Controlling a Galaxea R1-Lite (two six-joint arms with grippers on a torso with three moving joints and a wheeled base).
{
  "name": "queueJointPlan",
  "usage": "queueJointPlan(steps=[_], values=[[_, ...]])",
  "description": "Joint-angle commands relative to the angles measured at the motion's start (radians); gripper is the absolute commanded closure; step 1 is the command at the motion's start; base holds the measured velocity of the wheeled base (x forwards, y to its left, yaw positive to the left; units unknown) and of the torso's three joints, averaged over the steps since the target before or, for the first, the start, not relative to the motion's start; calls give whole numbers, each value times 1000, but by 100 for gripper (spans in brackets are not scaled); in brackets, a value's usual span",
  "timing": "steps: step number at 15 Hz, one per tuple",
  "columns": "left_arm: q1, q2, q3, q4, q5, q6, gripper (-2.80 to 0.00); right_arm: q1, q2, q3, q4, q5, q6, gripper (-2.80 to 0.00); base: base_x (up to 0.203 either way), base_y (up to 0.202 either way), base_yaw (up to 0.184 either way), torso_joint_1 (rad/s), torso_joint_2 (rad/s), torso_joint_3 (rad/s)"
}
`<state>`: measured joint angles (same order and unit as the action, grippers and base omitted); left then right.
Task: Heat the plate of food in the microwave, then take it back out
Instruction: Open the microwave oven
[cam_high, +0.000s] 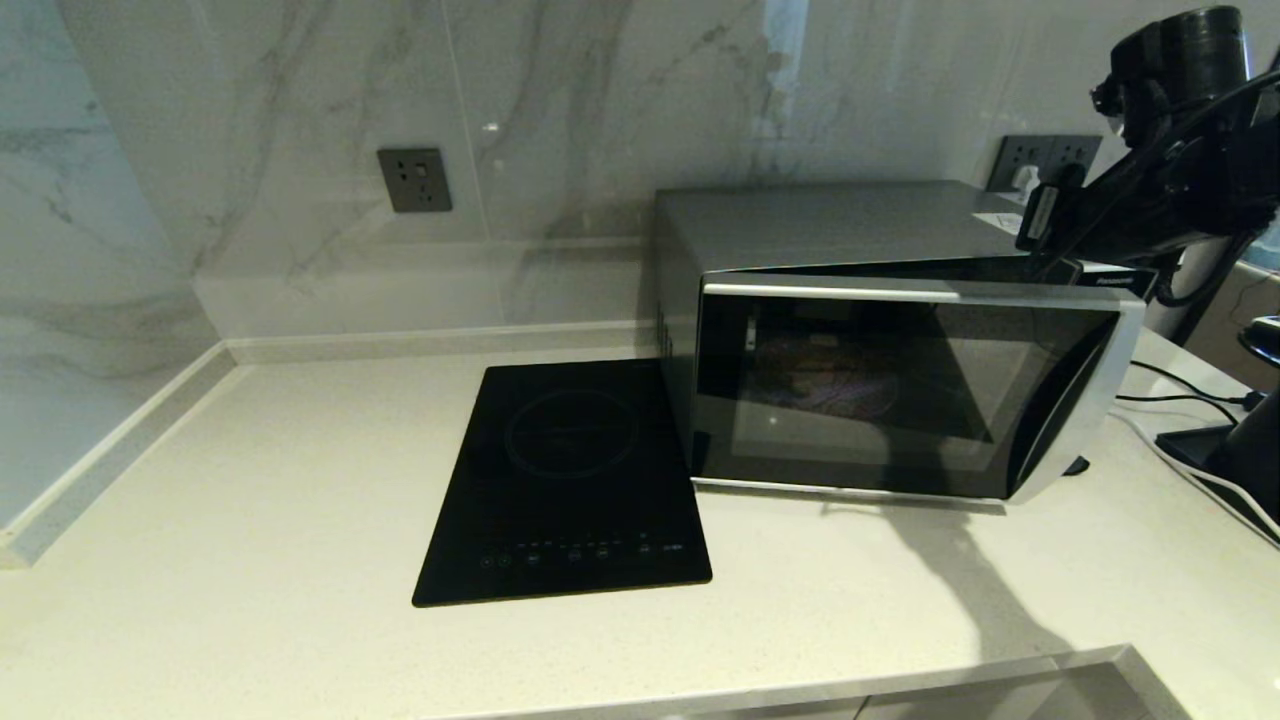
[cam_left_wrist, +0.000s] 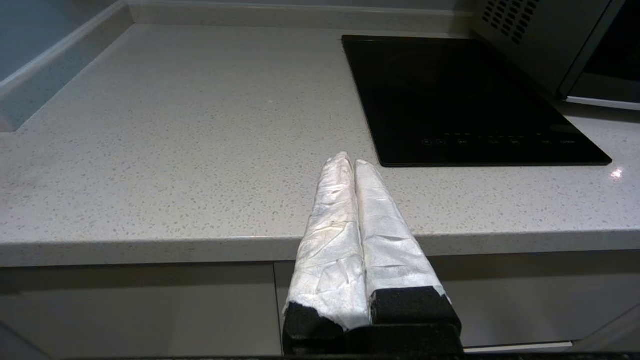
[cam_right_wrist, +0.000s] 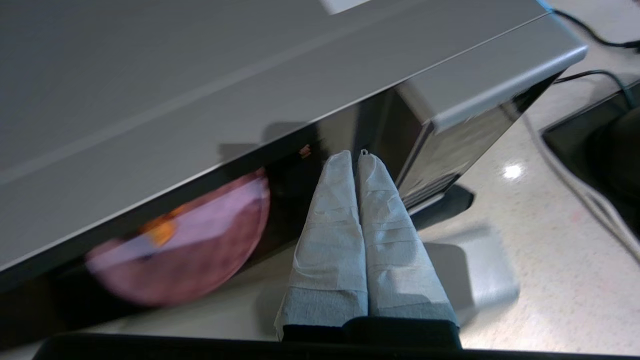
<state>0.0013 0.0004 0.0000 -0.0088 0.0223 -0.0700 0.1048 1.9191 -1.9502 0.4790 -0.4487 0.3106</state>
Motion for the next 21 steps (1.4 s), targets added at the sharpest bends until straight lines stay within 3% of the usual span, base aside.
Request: queueJointPlan(steps=[1,9,17,21], values=[[0,1,0,0,1,-1,0,-27,56,0,-14,-4,-7,0,0,0,0,0,0,0],[0,1,0,0,1,-1,0,-51,42,35,-12,4,-2,0,0,0,0,0,0,0],[0,1,0,0,1,-1,0,-37,-113,284,-9,12,56,0,0,0,0,0,0,0],[0,1,0,0,1,-1,0,-1,-187,326,-1,28,67,0,0,0,0,0,0,0]])
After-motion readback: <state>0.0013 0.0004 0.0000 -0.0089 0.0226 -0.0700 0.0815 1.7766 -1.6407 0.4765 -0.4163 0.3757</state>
